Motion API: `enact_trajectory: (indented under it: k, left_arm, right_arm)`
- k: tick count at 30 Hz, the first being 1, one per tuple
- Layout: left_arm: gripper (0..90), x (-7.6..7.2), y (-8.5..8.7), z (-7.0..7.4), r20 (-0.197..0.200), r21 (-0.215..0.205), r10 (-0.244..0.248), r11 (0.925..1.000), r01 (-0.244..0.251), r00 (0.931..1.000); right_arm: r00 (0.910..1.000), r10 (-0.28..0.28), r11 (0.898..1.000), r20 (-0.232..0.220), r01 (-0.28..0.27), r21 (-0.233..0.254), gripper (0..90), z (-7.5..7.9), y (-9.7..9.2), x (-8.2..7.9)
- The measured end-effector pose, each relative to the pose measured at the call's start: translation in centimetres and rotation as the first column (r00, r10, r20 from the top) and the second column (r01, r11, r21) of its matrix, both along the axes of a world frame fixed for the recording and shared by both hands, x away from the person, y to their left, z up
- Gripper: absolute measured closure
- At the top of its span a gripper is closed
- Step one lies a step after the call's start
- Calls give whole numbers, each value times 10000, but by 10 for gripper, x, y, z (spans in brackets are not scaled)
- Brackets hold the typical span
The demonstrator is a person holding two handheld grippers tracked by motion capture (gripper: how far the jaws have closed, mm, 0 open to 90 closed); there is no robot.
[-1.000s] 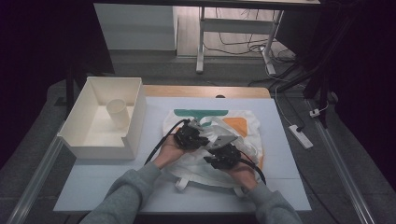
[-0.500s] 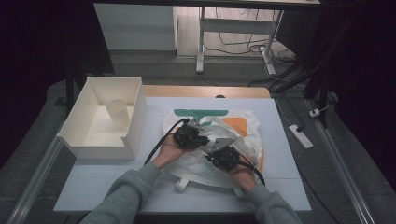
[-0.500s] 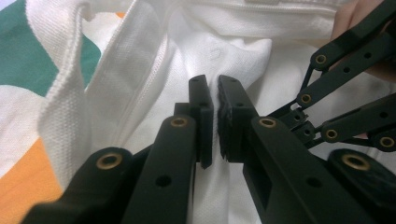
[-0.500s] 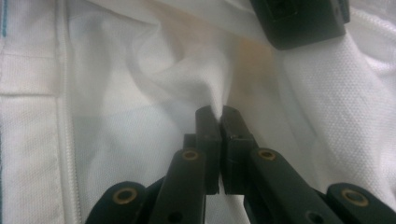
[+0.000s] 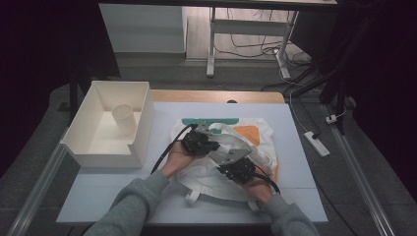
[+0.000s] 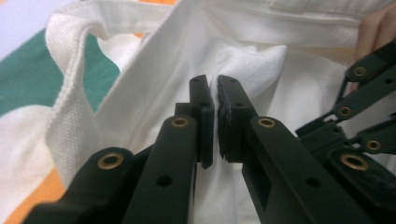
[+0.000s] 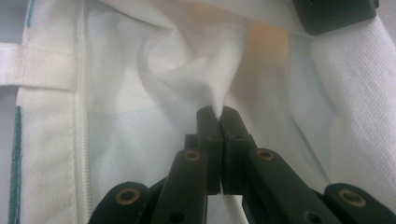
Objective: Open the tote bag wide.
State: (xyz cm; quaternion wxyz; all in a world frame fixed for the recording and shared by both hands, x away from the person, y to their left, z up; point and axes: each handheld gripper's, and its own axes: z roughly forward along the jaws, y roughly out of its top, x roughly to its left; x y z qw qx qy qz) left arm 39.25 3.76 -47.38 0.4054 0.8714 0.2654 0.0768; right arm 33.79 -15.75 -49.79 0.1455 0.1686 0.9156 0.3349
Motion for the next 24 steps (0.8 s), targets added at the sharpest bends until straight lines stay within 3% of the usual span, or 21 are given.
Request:
enact_trajectory:
  k: [24]
  left_arm:
    - [864, 3, 5, -1, 34, -75, 349, 9994, -349, 9994]
  right_arm:
    - [9992, 389, 9990, -37, -388, 233, 887, 8, -8, -29]
